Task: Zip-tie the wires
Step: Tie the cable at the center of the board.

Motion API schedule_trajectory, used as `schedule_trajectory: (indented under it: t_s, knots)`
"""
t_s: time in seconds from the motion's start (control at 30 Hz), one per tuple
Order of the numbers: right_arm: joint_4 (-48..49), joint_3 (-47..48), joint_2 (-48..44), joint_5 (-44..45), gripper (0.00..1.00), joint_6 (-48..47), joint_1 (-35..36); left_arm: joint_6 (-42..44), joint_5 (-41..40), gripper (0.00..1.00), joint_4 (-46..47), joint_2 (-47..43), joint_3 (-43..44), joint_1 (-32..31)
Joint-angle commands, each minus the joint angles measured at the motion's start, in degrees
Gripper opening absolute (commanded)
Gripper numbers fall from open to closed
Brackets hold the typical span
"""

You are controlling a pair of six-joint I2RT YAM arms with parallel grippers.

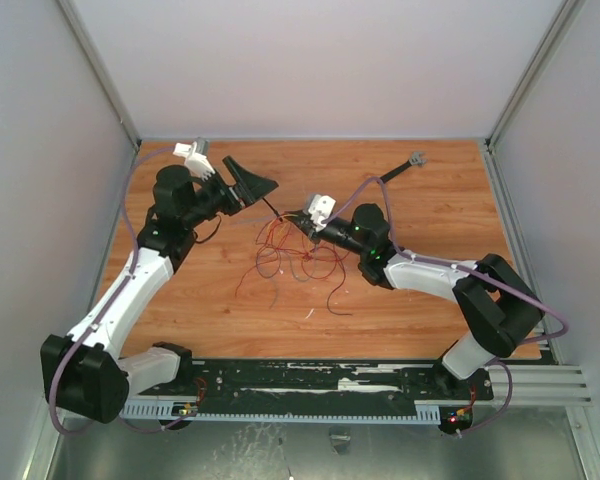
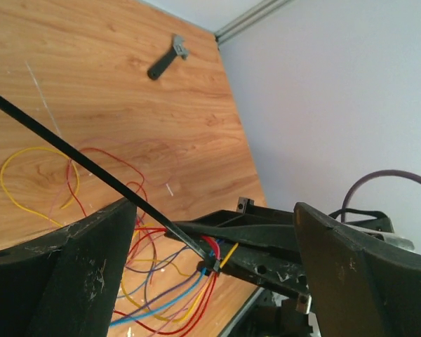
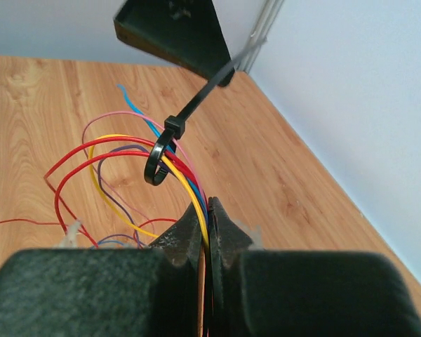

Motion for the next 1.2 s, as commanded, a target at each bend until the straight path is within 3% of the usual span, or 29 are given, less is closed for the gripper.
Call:
schedule_trajectory:
  t_s: [0.0, 0.4, 0.63, 0.8, 1.0, 1.17]
  knots:
    - [3.6, -0.1, -1.6, -2.7, 0.00, 3.2, -0.5, -0.6, 4.9, 0.98, 3.0, 2.6, 0.2, -0.4]
    - [4.3, 1.0, 1.0, -2.6, 0.00, 5.3, -0.5, -1.0, 2.6, 0.98, 3.6, 7.1, 8.0, -7.0]
    - [12.7, -1.3, 3.1, -0.7, 0.00, 11.1, -0.6, 4.5, -4.0, 0.98, -4.2, 12.2, 15.6, -12.1]
    - [18.7, -3.6, 3.1, 1.9, 0.00, 14.2, -0.5, 7.1, -7.6, 0.98, -8.6, 13.7, 17.3, -12.8]
    - [21.5, -5.8, 2.9, 2.8, 0.00, 14.9, -0.6, 14.9, -15.9, 0.98, -20.6, 14.9, 25.8, -12.9]
    - [23.5, -6.8, 3.7, 2.8, 0.00, 16.0, -0.7, 17.6, -16.2, 0.98, -24.2, 14.2, 30.2, -12.8]
